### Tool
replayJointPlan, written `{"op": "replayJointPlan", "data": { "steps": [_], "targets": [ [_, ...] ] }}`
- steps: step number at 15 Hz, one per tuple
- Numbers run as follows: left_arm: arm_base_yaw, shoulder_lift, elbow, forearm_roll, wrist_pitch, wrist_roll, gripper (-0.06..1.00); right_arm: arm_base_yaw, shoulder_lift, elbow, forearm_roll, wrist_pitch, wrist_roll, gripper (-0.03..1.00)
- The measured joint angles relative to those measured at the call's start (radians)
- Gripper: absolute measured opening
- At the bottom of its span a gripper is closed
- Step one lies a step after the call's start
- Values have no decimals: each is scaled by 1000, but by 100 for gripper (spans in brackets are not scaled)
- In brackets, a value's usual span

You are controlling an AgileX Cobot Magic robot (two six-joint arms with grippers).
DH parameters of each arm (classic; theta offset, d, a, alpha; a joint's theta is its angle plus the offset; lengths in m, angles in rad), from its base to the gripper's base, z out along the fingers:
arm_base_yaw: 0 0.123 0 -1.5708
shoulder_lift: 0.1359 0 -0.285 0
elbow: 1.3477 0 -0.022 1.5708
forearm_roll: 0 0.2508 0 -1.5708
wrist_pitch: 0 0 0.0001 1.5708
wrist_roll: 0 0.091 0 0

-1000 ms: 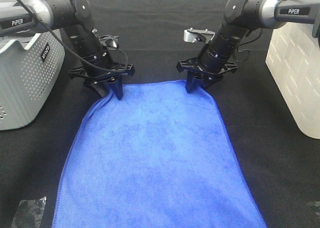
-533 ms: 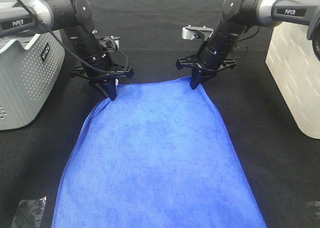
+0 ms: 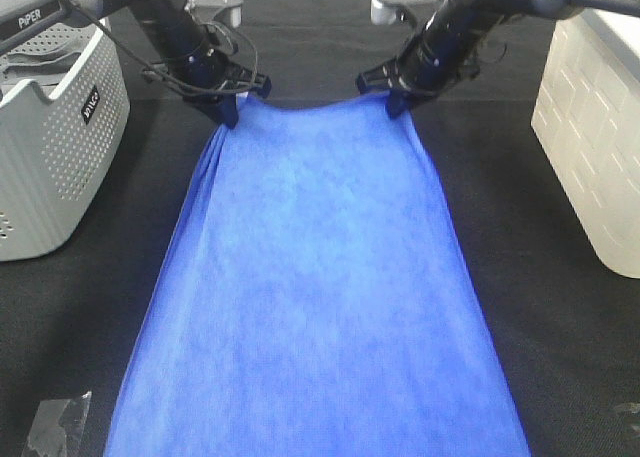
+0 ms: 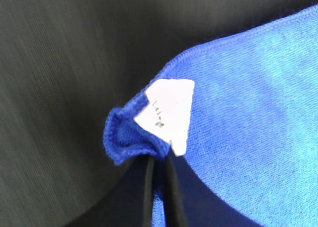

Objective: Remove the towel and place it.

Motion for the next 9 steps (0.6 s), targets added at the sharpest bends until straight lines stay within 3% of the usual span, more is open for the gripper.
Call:
{"op": "replayJointPlan", "data": {
  "steps": [6, 9],
  "targets": [
    [0, 0, -4, 17, -314, 32, 4, 0, -14, 0, -30, -262, -25, 3],
    [0, 2, -4, 48, -399, 54, 4, 0, -14, 0, -31, -380, -25, 3]
  ]
}}
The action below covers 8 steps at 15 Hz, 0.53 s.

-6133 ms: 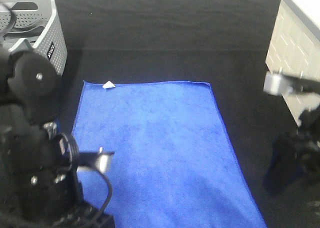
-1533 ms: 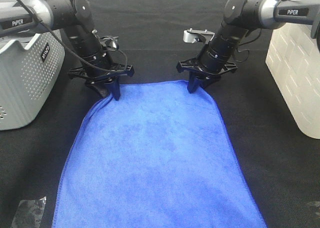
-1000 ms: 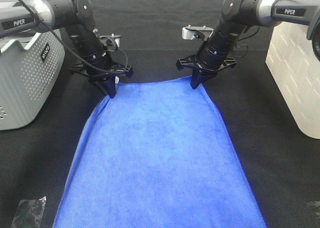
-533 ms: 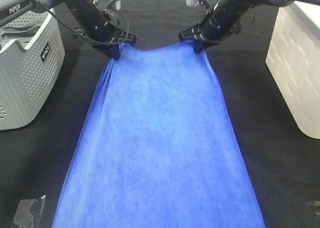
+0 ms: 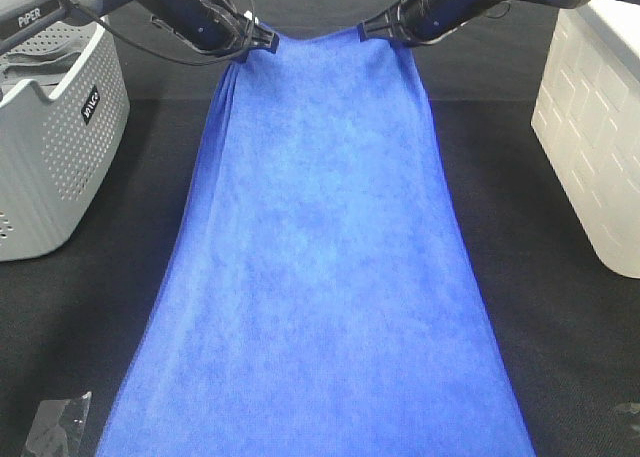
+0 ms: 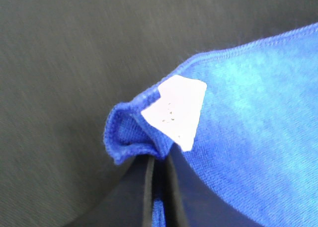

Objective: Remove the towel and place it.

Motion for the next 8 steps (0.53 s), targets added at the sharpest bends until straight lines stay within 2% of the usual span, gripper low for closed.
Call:
{"op": "replayJointPlan", "data": {
  "steps": [4, 8],
  "targets": [
    [0, 46, -4, 39, -90, 3, 4, 0, 9, 0, 0, -127, -11, 3],
    [0, 88, -4, 51, -151, 5, 4, 0, 52, 0, -3, -190, -21, 3]
  ]
}}
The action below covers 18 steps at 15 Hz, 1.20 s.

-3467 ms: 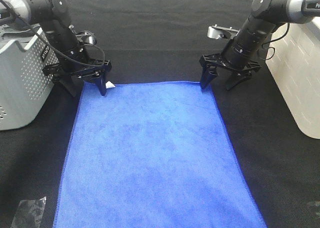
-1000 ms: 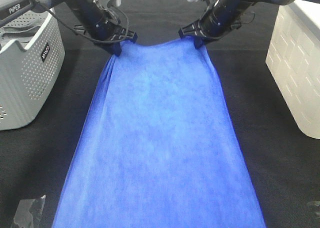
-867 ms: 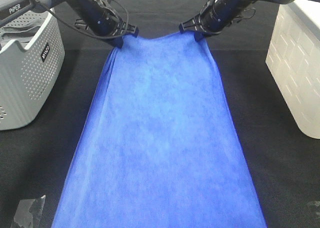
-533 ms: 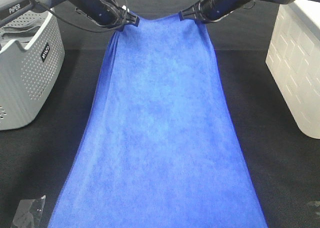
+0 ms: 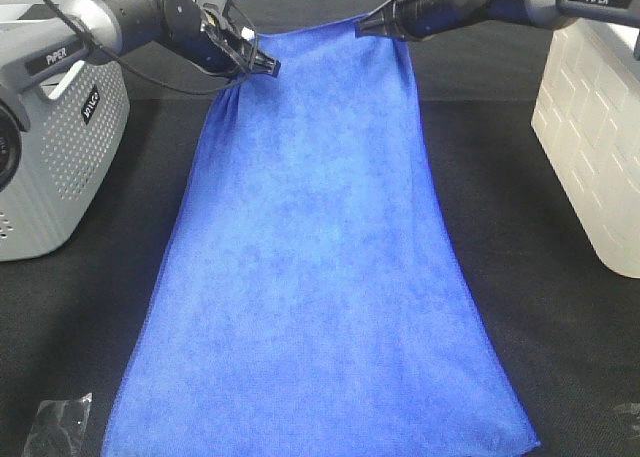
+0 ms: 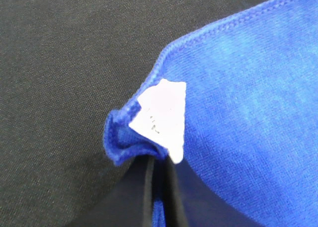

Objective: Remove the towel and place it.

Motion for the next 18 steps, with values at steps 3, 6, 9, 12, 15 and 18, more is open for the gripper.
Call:
{"op": "replayJointPlan", "data": {
  "steps": [3, 6, 9, 12, 15, 18],
  "targets": [
    [0, 32, 0, 3, -66, 0, 4, 0, 50, 0, -10, -30, -1, 3],
    [0, 70, 0, 4, -89, 1, 4, 0, 87, 0, -17, -49, -1, 3],
    [0, 101, 0, 11, -103, 1, 4, 0, 119, 0, -18, -77, -4, 3],
    [0, 118, 0, 18, -120, 1, 4, 0, 143, 0, -19, -95, -4, 3],
    [0, 137, 0, 40, -139, 1, 4, 0, 171, 0, -19, -112, -4, 3],
    [0, 137, 0, 59, -160, 1, 4, 0, 181, 0, -19, -150, -4, 4]
  ]
}}
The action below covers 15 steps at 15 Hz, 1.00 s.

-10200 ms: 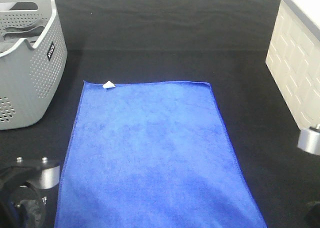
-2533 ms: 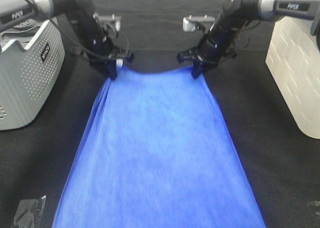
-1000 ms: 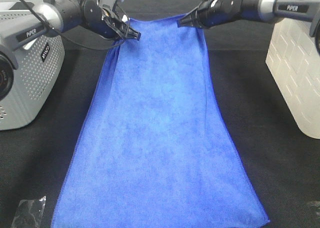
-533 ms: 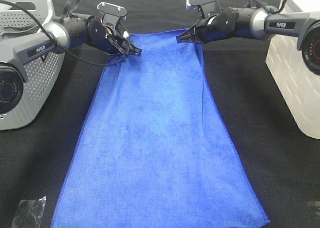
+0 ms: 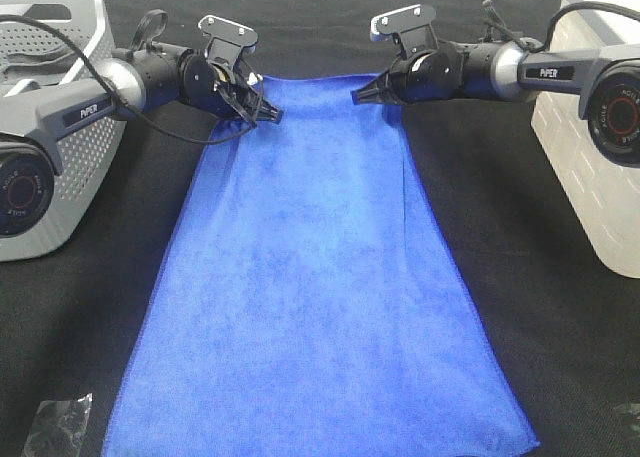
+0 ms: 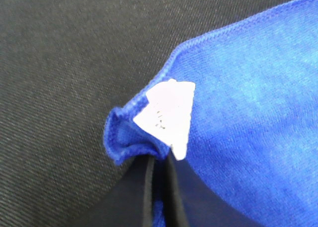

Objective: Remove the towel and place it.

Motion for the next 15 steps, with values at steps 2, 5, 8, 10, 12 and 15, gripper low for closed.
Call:
{"op": "replayJointPlan", "data": {
  "steps": [2, 5, 8, 10, 12, 15],
  "targets": [
    [1, 0, 0, 3, -12, 0, 4, 0, 2, 0, 3, -27, 0, 18],
    [8, 1, 0, 4, -18, 0, 20, -5, 14, 0, 3, -45, 0, 43],
    [23, 1, 0, 9, -30, -22, 52, -41, 17, 0, 3, -41, 0, 51],
    [34, 1, 0, 9, -30, -73, 61, -60, 17, 0, 6, 0, 0, 51],
    [38, 1, 0, 10, -30, -98, 62, -57, 17, 0, 32, 54, 0, 51],
    [38, 0, 0, 10, -2, -102, 62, -47, -16, 0, 88, 113, 0, 51]
  ]
}}
